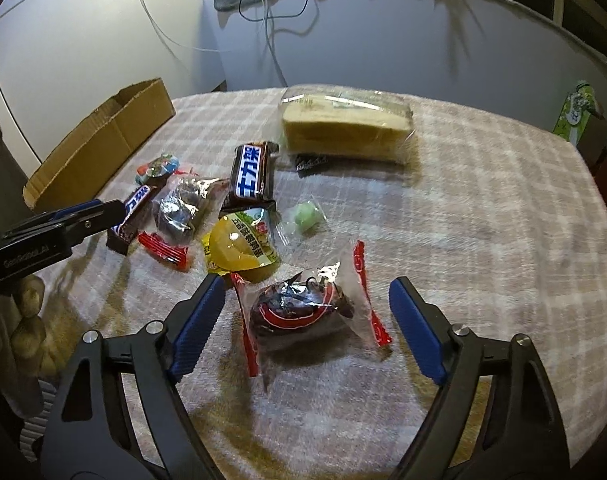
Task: Organize snacks
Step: 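Grasp the chocolate bar with the left tool while the right tool grasps the red candy bag, then carry both snacks into the cardboard box and open both tools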
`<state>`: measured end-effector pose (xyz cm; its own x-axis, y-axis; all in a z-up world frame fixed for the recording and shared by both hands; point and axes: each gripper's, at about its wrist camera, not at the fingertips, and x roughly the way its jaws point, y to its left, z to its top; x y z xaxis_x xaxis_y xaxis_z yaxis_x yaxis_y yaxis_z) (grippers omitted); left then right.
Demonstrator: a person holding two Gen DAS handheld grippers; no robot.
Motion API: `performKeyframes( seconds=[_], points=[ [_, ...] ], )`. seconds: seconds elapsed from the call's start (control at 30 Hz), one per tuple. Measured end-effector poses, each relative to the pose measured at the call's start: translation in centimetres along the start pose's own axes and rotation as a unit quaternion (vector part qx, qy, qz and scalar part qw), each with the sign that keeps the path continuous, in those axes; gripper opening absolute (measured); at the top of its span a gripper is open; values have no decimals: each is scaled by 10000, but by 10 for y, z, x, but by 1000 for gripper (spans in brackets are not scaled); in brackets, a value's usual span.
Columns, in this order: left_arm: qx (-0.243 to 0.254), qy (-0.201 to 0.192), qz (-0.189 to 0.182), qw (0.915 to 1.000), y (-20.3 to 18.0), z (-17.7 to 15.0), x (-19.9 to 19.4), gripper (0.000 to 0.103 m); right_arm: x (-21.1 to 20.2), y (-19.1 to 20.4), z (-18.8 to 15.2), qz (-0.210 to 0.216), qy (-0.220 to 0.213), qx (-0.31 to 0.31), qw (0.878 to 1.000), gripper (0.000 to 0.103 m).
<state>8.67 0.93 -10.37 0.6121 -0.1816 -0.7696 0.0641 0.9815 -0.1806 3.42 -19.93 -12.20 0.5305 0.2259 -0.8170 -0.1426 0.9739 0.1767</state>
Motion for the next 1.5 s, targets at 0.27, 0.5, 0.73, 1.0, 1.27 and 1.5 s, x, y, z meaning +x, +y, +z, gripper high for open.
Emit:
performKeyframes(
  seconds=[0.27,0.5,0.73,1.0,1.27,1.5],
  points=[
    [7,239,-71,9997,-1,4,18,37,9,1,2,55,127,-39,9999,75],
    [50,243,-92,9997,-2,5,22,28,10,-1,3,98,115,7,9999,65],
    [13,199,-130,9997,-1,4,18,27,7,-7,2,173,77,116,9998,58],
    [-54,119,-252,9996,1,-1,5,27,-7,-15,2,169,-49,249,9995,57],
    [-158,-174,-336,9992,7,1,-21,27,-32,-4,18,244,-343,139,9990,57],
    [-244,-532,-230,9980,27,8,-49,27,-33,31,46,527,-491,-202,9972,57]
  ],
)
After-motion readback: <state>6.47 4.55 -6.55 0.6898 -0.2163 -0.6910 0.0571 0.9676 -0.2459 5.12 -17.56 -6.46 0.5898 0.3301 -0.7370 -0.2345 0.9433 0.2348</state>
